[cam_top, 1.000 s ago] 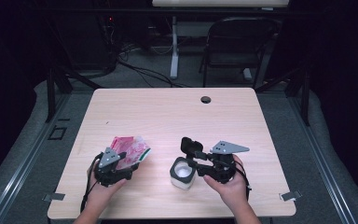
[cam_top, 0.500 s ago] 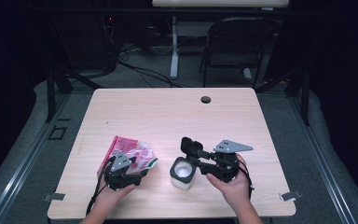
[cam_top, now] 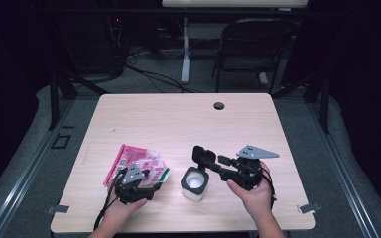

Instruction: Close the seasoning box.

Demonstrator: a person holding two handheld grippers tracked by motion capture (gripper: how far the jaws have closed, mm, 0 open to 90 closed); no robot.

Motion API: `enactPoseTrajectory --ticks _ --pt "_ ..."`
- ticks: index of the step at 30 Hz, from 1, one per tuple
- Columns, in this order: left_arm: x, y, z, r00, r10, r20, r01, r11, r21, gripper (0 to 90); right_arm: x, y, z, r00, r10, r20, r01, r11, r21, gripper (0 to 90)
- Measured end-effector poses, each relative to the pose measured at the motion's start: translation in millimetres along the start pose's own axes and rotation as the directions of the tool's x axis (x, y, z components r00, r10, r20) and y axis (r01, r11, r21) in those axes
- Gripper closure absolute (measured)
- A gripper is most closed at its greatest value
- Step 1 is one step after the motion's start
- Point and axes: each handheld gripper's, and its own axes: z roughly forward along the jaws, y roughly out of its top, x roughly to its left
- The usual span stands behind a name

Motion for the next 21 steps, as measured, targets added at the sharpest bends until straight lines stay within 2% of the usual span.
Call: enactPoseTrajectory --ticks 11,17,21 --pt "-7.3 -2.8 -3.6 1.0000 0.004 0.004 -0.004 1.0000 0.004 32.8 -8.7 0.9 9.3 0.9999 0.001 0.011 -0.001 1.000 0.017 50.9" --pt "-9.3 -6.1 -9.6 1.0000 0.000 -0.006 0.000 1.0000 -0.005 32.7 -8.7 2.6 21.9 0.9999 -0.011 0.002 0.010 0.999 0.040 51.0" --pt "-8.9 -7.3 -13.0 0.9999 -0.005 -0.010 0.005 1.0000 -0.005 32.7 -9.1 3.5 27.9 0.9998 -0.018 0.003 0.017 0.999 0.050 55.0"
